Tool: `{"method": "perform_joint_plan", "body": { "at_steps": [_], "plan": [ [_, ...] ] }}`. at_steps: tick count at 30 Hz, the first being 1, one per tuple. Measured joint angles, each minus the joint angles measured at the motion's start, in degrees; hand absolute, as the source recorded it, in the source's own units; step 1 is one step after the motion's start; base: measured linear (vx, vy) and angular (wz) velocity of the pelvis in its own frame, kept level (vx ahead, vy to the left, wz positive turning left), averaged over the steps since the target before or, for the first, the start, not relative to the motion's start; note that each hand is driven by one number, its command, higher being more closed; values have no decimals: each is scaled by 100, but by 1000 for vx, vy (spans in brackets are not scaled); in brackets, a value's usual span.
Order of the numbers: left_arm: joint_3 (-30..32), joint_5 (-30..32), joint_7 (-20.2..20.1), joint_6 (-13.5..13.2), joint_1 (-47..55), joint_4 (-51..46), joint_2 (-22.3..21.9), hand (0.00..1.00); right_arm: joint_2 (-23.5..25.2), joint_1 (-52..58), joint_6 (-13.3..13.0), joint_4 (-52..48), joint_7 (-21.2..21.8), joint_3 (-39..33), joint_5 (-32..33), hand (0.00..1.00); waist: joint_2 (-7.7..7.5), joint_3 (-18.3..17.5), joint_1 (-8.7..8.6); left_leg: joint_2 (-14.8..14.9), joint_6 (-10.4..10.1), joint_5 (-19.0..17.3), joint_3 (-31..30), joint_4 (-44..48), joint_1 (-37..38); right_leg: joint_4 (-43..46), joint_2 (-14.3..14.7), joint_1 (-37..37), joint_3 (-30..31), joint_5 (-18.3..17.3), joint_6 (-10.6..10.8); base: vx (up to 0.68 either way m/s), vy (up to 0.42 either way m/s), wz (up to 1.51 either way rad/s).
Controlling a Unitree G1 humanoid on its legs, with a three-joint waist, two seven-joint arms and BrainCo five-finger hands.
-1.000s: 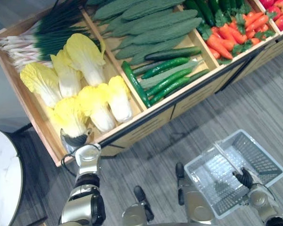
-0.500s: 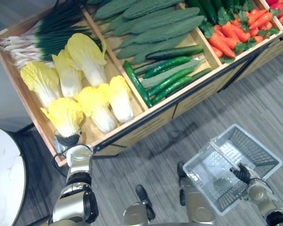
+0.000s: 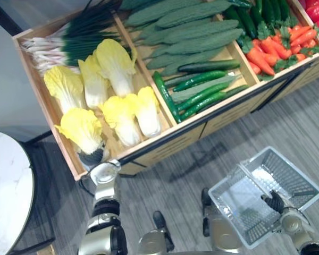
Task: Pick vegetable in the basket
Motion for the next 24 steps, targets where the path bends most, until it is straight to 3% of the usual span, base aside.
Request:
{"method": "perform_joint_plan", "body": {
  "at_steps": [4, 16, 21, 24],
  "plan": [
    [-26, -88, 194, -64, 263, -722, -146, 100, 204, 33, 82, 162, -6, -321, -3, 100, -15, -16, 4, 18, 8, -3, -160, 63, -11, 1, 11, 86, -110, -3, -2, -30, -37, 13],
    [-59, 164, 417, -76, 641, -2599, -194, 100, 205, 455, 142, -8, 129, -498, -23, 100, -66, -403, 8, 31, 44, 17, -304, 62, -81, 5, 26, 116, -201, -7, -6, -22, -21, 5],
    [-936, 831, 96, -76, 1038, -3434, -164, 100, 163, 598, 141, -571, 260, -541, 13, 100, -70, -520, 7, 24, 46, 18, -290, 48, -6, 3, 28, 154, -170, -6, -4, 25, -1, -1],
    [-1797, 928, -458, -90, 1148, -3538, -3, 100, -35, 583, 103, -1016, 486, -479, 122, 100, -66, -561, -1, 21, 64, -9, -224, 39, 73, -17, 40, 223, -83, -1, 4, -15, -1, -13]
  ]
}}
